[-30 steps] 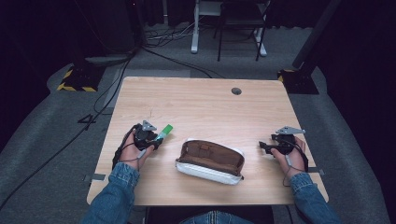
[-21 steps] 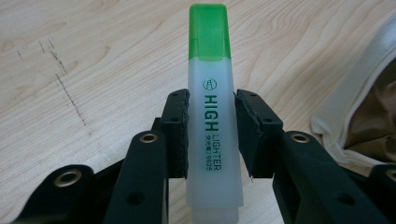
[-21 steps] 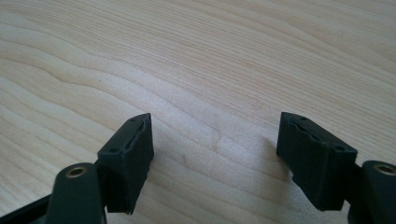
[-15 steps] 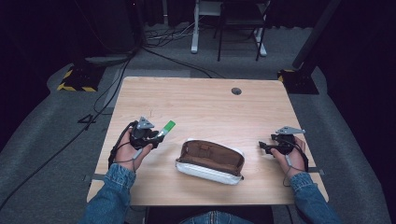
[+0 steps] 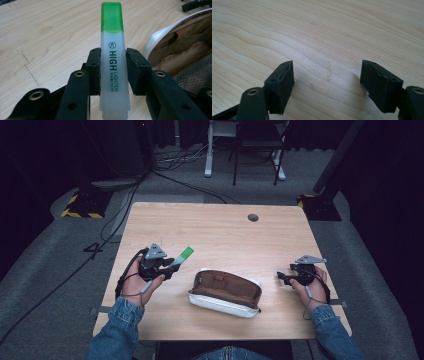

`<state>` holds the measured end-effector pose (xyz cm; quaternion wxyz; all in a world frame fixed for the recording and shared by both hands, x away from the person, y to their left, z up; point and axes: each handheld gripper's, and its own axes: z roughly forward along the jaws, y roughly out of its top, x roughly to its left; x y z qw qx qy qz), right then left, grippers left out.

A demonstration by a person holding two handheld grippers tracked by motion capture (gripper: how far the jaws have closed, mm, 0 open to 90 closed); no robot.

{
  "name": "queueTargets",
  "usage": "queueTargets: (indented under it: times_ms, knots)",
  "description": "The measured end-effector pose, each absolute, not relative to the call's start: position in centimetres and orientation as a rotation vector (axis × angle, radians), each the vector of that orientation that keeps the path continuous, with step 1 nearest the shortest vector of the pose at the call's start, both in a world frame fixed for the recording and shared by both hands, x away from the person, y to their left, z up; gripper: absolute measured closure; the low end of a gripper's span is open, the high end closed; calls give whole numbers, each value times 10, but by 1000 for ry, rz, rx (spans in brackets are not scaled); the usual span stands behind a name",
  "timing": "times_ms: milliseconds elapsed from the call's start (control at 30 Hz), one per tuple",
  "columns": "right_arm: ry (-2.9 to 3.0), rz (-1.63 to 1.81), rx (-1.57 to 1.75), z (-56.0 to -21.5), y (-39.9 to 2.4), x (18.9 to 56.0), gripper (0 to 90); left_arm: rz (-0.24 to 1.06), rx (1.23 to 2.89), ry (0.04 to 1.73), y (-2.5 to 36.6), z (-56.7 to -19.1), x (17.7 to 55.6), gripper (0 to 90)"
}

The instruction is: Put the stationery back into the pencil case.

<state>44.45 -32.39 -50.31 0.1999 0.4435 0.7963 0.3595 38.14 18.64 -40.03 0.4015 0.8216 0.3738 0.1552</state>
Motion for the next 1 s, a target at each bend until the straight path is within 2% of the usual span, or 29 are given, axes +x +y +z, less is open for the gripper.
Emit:
queueTargets:
  times_ms: [400, 1000]
  knots:
    - [2228, 1006, 1236, -503, -324, 445, 275, 403, 2088, 814, 165, -383, 368, 659]
    - [2227, 1006, 1234, -503, -324, 445, 275, 351, 2144, 637, 129, -374, 351, 659]
